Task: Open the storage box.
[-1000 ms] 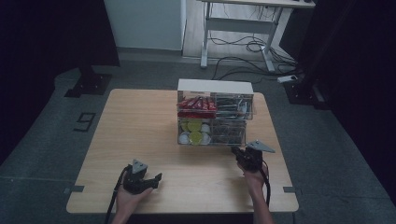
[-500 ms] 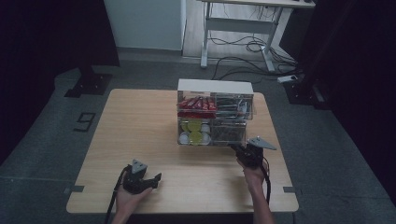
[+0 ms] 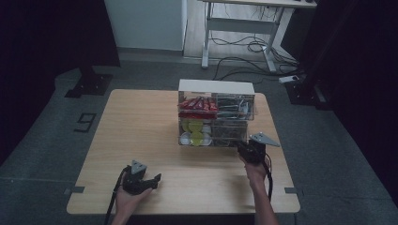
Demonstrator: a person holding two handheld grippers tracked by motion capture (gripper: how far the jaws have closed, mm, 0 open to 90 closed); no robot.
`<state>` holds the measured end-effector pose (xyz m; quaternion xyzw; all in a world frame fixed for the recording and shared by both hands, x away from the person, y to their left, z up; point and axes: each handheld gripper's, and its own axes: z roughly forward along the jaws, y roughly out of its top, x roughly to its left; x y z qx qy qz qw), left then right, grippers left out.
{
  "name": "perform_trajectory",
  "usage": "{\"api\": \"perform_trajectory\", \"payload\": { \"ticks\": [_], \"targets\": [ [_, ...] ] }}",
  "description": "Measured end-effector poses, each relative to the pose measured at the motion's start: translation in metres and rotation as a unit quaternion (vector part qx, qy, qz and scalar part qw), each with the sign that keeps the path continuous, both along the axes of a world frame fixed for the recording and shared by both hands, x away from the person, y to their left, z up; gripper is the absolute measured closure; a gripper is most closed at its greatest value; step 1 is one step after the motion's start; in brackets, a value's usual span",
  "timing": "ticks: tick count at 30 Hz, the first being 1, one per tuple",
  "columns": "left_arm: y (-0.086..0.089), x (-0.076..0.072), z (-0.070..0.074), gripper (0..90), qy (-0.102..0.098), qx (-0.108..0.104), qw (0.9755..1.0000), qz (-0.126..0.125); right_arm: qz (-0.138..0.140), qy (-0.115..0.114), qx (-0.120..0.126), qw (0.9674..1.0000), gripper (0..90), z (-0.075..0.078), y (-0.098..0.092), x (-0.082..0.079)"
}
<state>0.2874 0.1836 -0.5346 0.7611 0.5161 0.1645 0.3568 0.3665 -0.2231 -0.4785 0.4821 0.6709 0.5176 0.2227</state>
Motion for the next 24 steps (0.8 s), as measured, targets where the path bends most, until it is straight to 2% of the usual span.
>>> {"api": "perform_trajectory", "payload": {
  "ticks": [24],
  "targets": [
    [0.002,-0.002,0.002,29.9,-0.004,0.000,1.0000,0.007,-0.012,-0.015,0.023,0.9995,89.3,0.011,-0.006,0.009]
  ]
}}
